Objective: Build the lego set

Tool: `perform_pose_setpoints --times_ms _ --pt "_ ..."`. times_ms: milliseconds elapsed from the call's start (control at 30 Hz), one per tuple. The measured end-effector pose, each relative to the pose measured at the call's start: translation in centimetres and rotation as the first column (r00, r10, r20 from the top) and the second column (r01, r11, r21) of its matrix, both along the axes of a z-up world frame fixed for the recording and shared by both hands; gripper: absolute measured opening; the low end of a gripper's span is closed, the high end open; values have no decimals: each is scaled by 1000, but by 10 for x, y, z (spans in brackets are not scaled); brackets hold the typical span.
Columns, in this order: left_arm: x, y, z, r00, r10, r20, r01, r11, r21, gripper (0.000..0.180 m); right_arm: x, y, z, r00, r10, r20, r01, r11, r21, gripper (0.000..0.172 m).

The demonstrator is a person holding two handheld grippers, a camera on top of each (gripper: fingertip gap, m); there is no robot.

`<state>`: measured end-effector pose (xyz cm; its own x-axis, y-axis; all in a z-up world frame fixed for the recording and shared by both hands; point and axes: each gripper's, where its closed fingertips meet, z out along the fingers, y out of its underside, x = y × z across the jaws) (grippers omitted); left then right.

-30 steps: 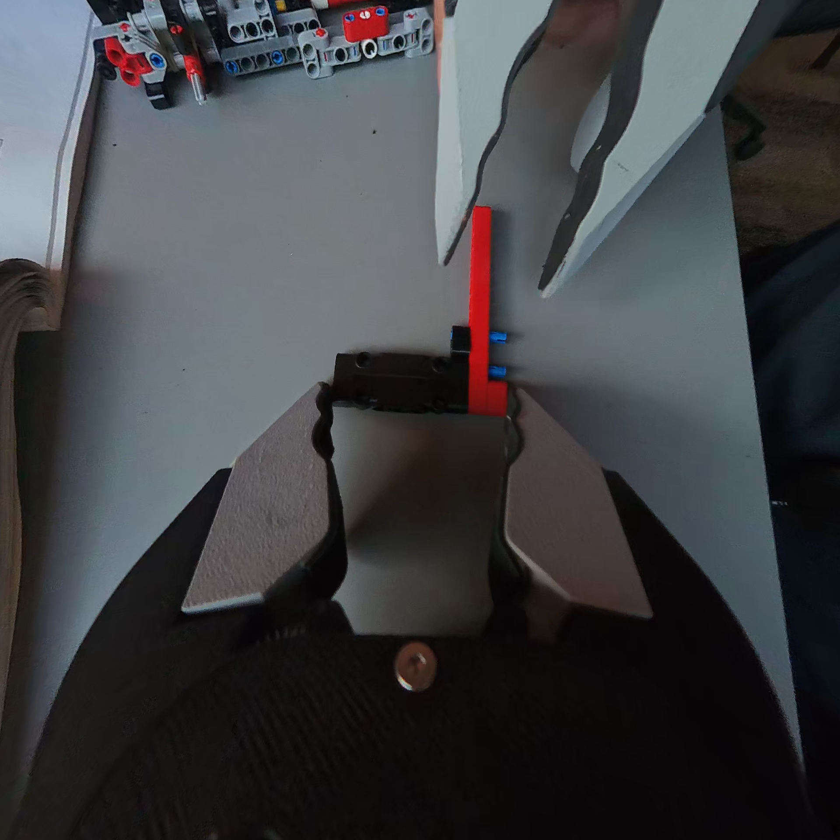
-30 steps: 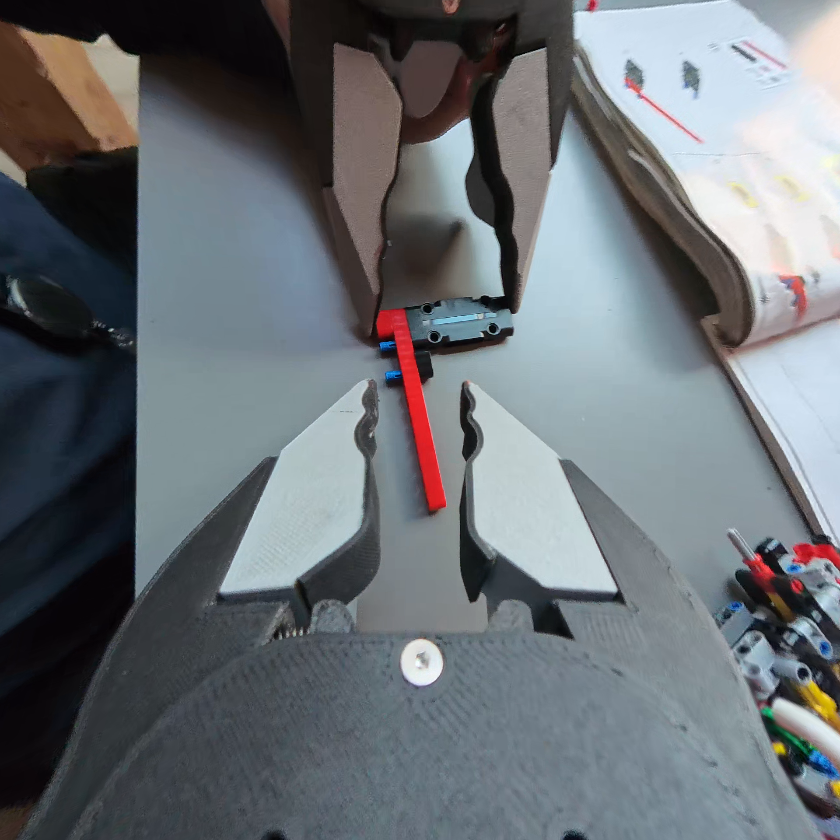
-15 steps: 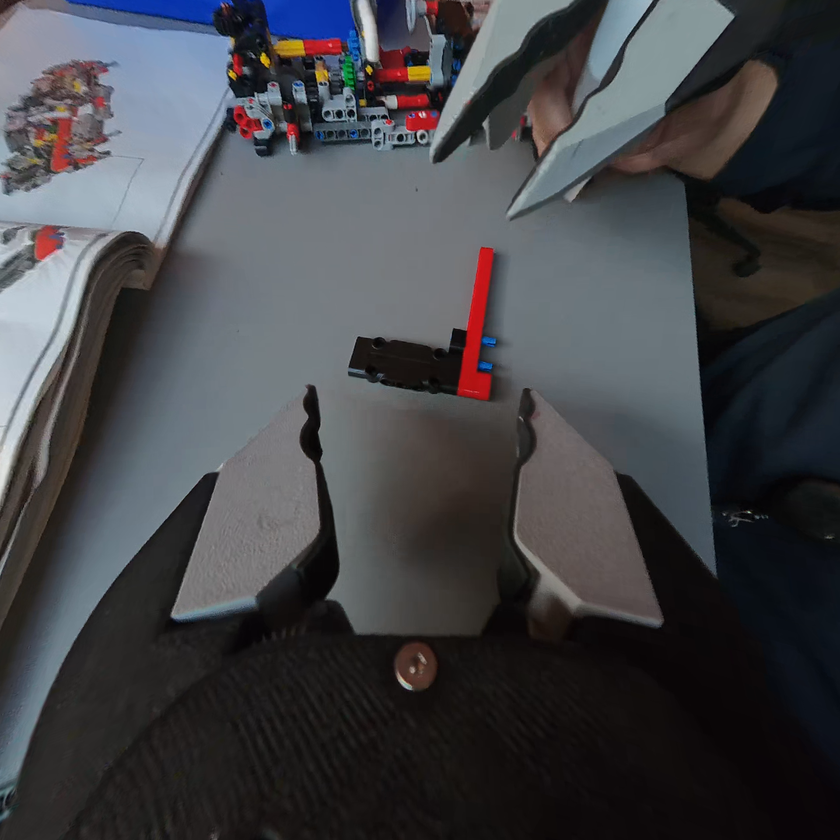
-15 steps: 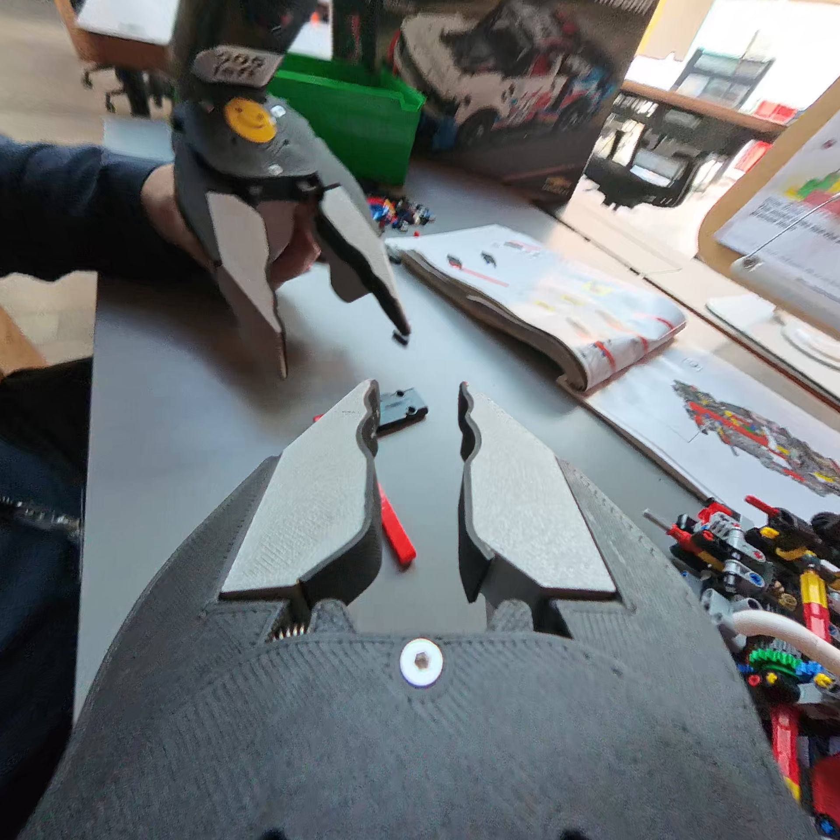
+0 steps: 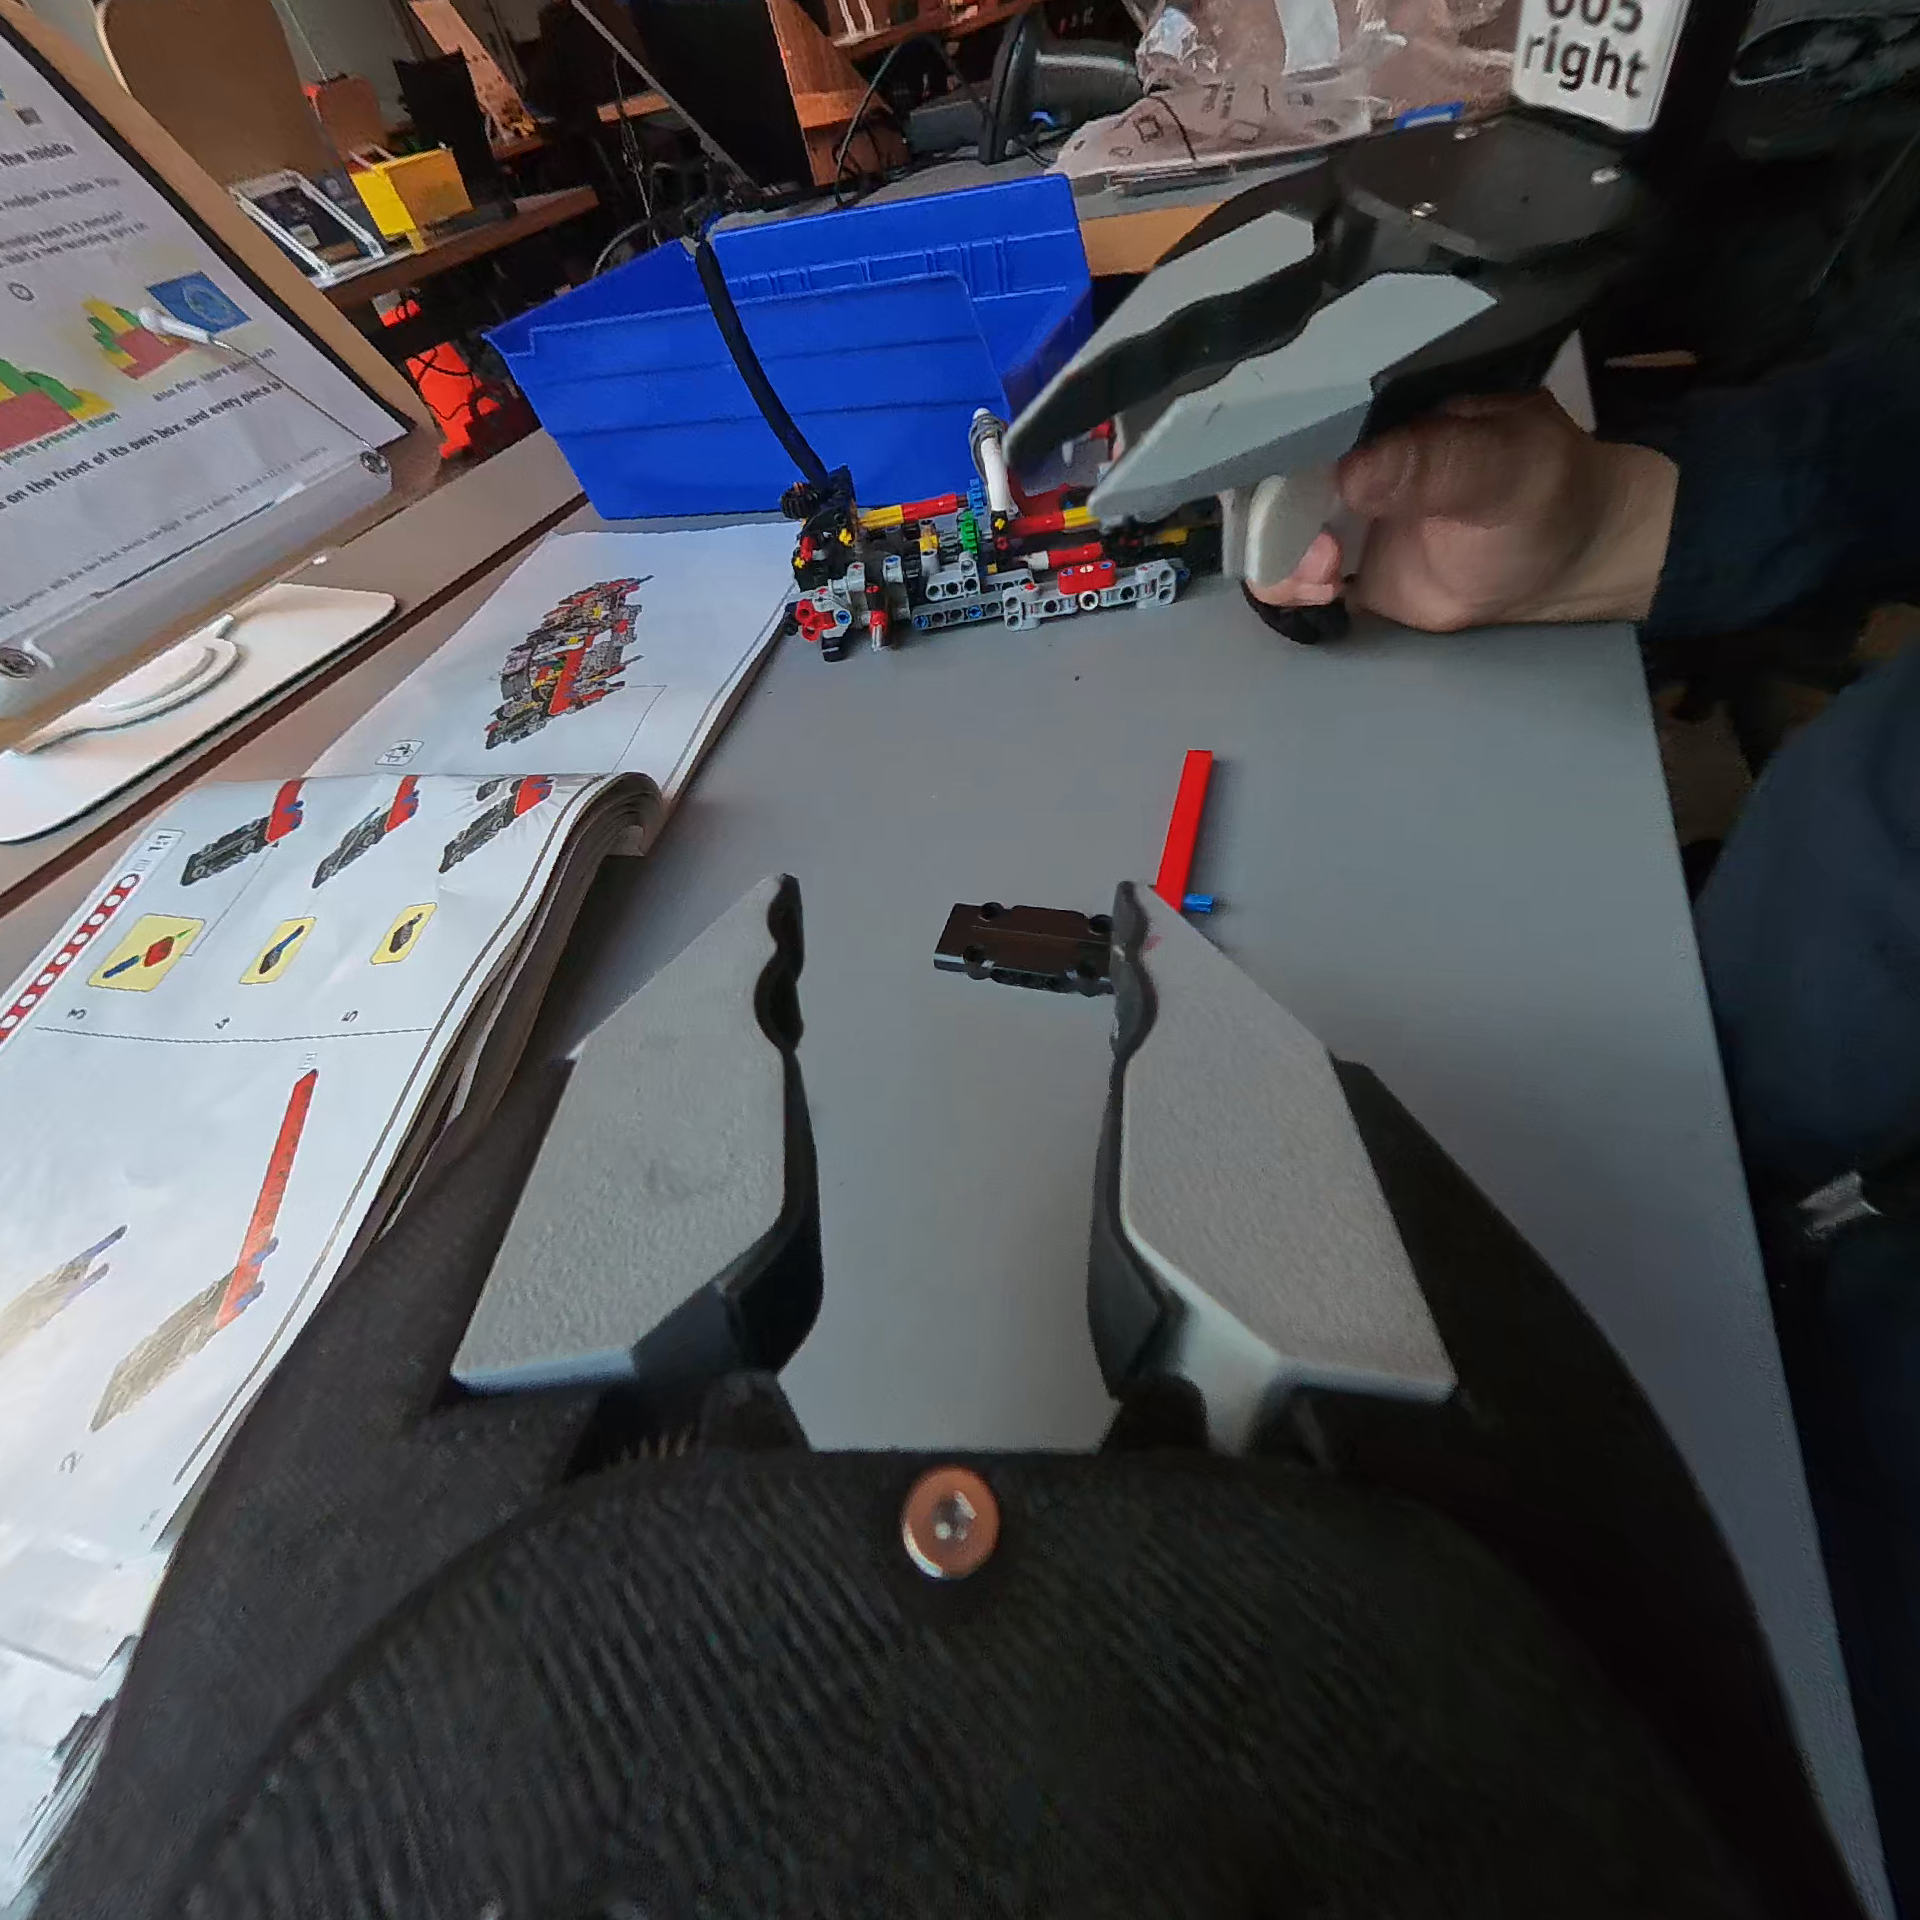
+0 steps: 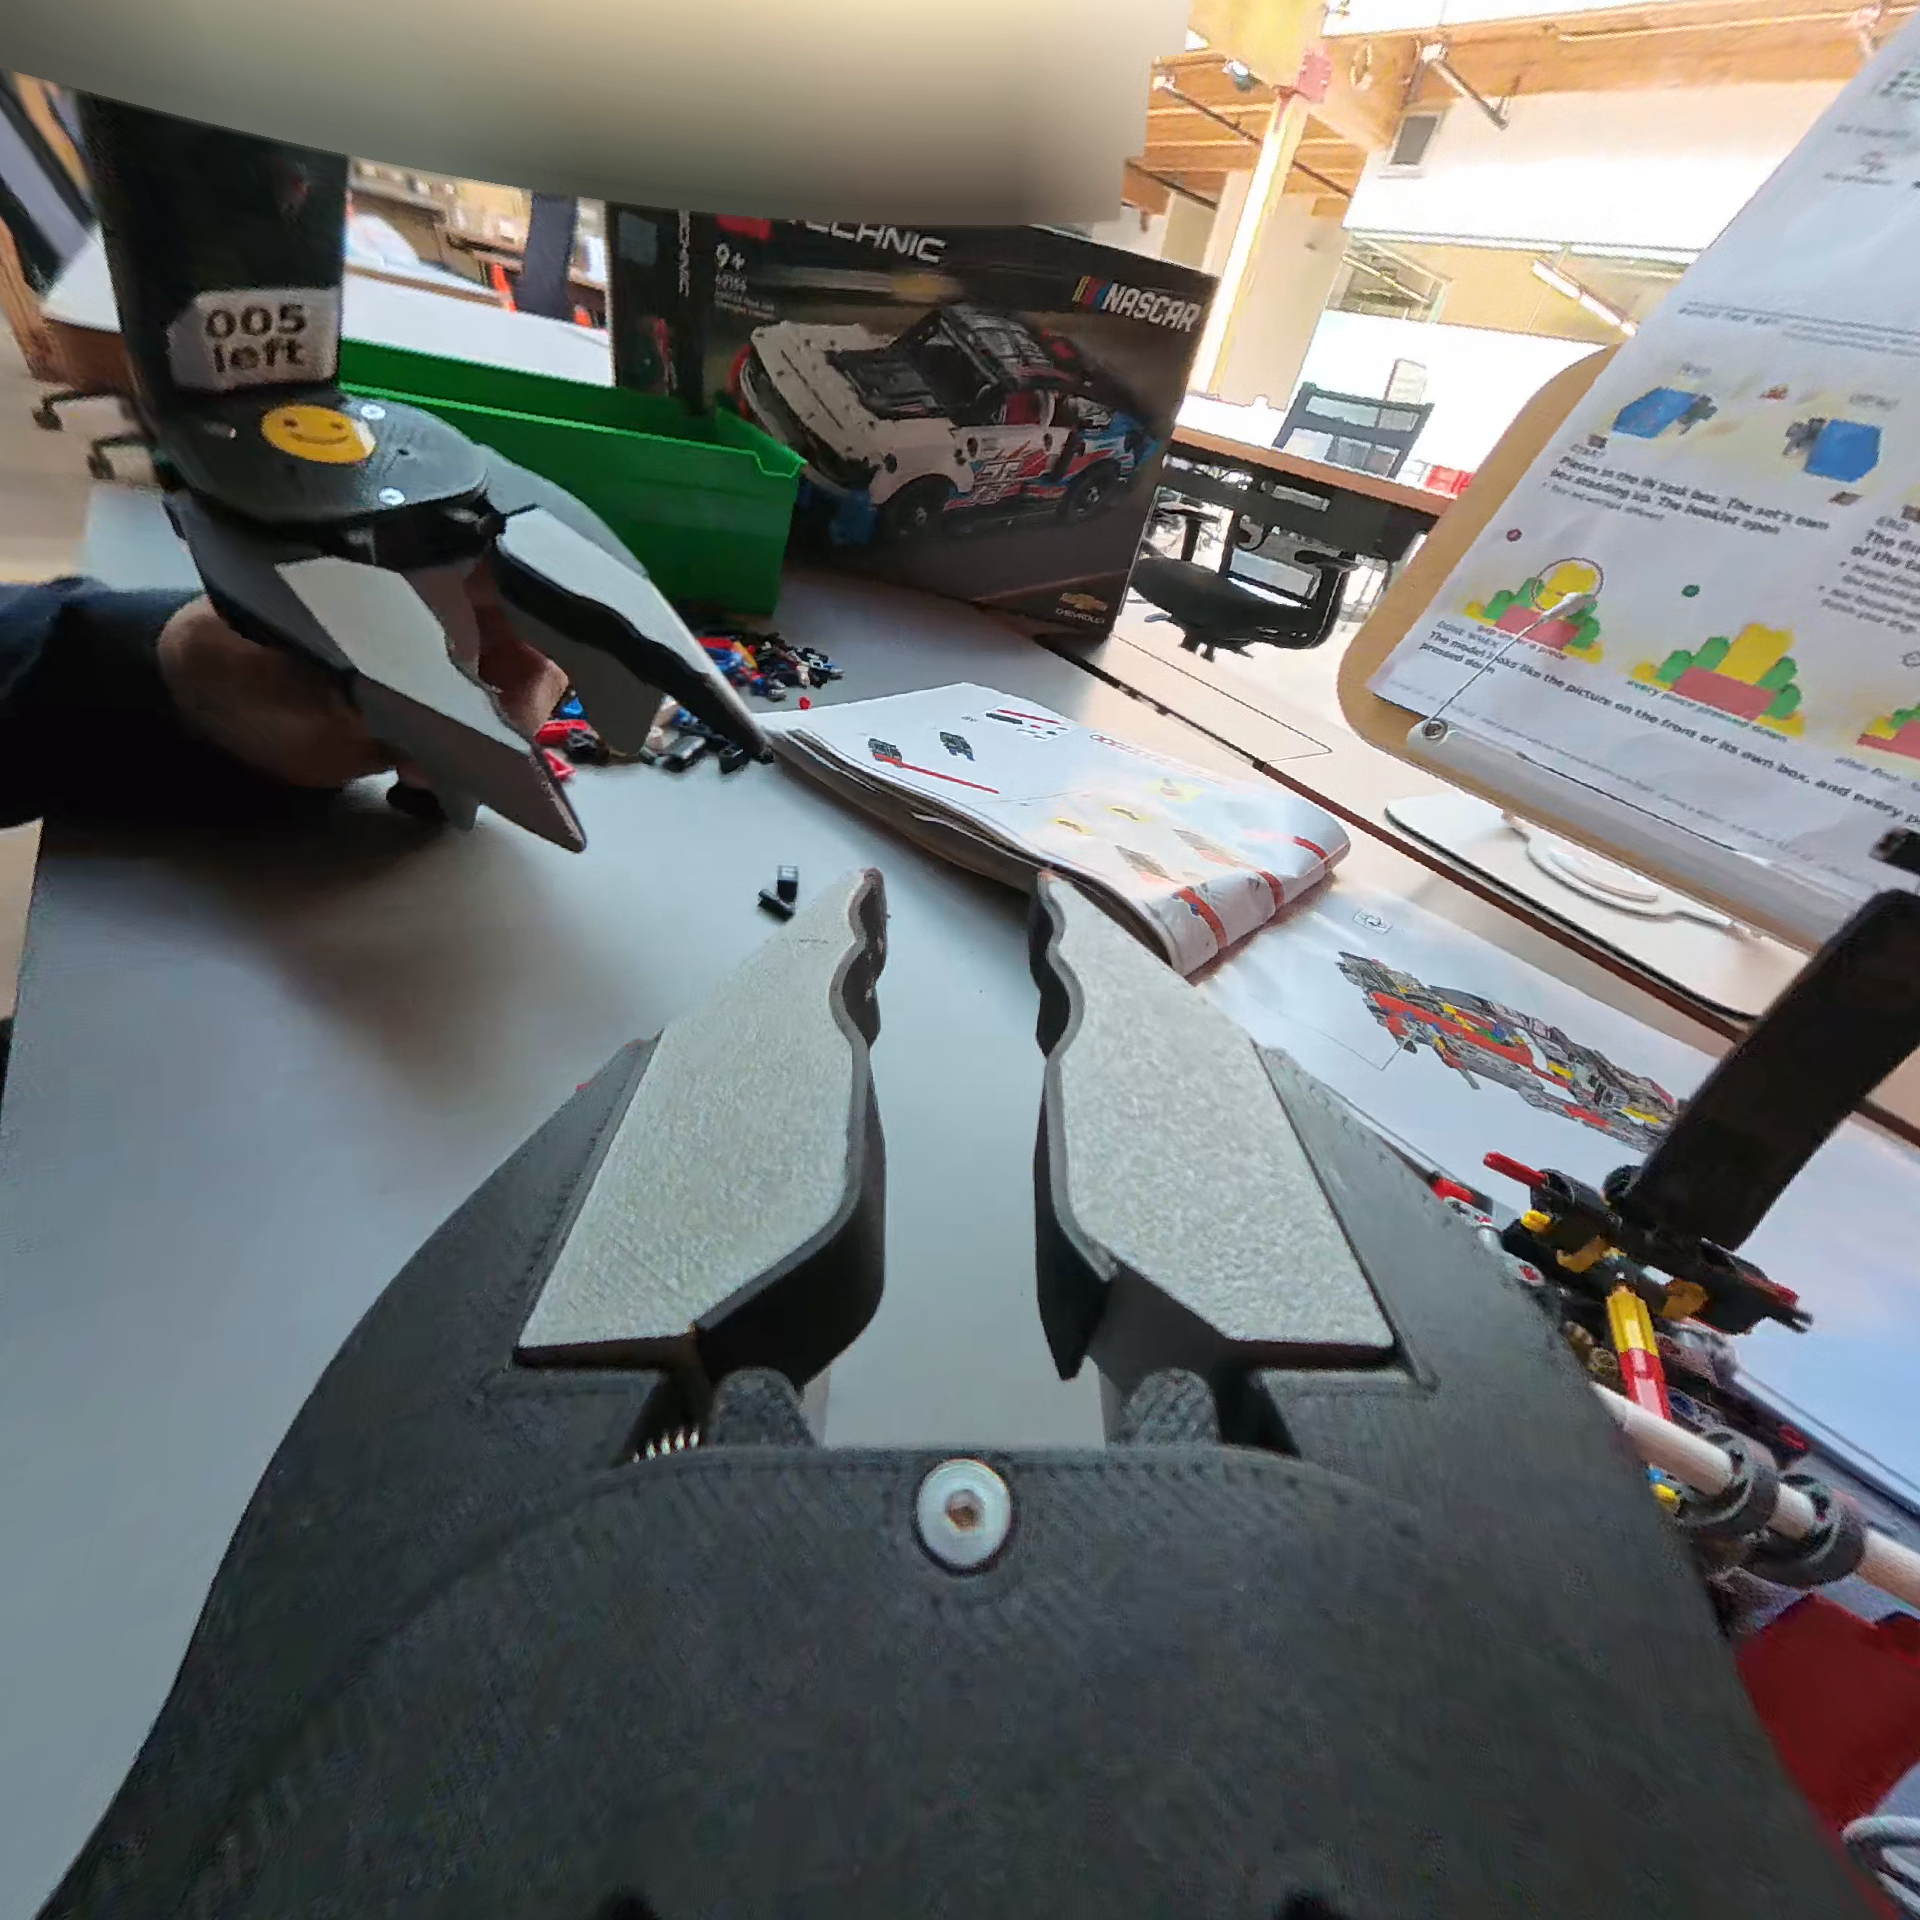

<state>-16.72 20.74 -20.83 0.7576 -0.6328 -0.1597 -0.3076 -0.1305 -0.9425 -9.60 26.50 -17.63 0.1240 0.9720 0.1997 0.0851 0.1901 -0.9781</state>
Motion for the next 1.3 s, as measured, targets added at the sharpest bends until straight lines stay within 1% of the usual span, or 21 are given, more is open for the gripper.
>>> perform_pose_setpoints --times_ms 100,200,333,467,567,667,767,833,1100,1300 --pt "-1 3 1 1000 3 -10 -3 1000 16 54 1 12 4 1000 -10 -29 9 999 -37 23" --pt "-1 5 -2 1000 0 -5 0 1000 0 52 1 18 7 998 -5 -57 1 998 -68 20" --pt "-6 6 3 1000 19 7 -19 999 28 44 5 18 17 993 22 -119 -34 994 -102 17" --pt "-10 7 3 1000 24 19 -25 999 21 43 8 16 23 986 39 -161 -58 991 -116 16" --pt "-13 7 4 999 31 12 -32 999 38 33 10 15 29 980 49 -193 -73 990 -122 15" --pt "-19 9 7 997 40 67 -42 999 26 31 17 14 40 969 55 -240 -84 990 -114 15" --pt "-26 13 12 988 51 145 -52 999 5 31 27 18 50 958 25 -284 -55 993 -100 13" --pt "-29 17 16 982 65 176 -69 997 17 29 34 20 55 952 11 -305 -41 995 -94 12" --pt "-29 24 16 989 113 91 -120 990 75 24 51 20 65 929 -5 -370 -32 995 -93 6" --pt "-28 23 17 992 107 72 -114 989 97 21 51 22 65 928 -14 -371 -20 996 -88 4"
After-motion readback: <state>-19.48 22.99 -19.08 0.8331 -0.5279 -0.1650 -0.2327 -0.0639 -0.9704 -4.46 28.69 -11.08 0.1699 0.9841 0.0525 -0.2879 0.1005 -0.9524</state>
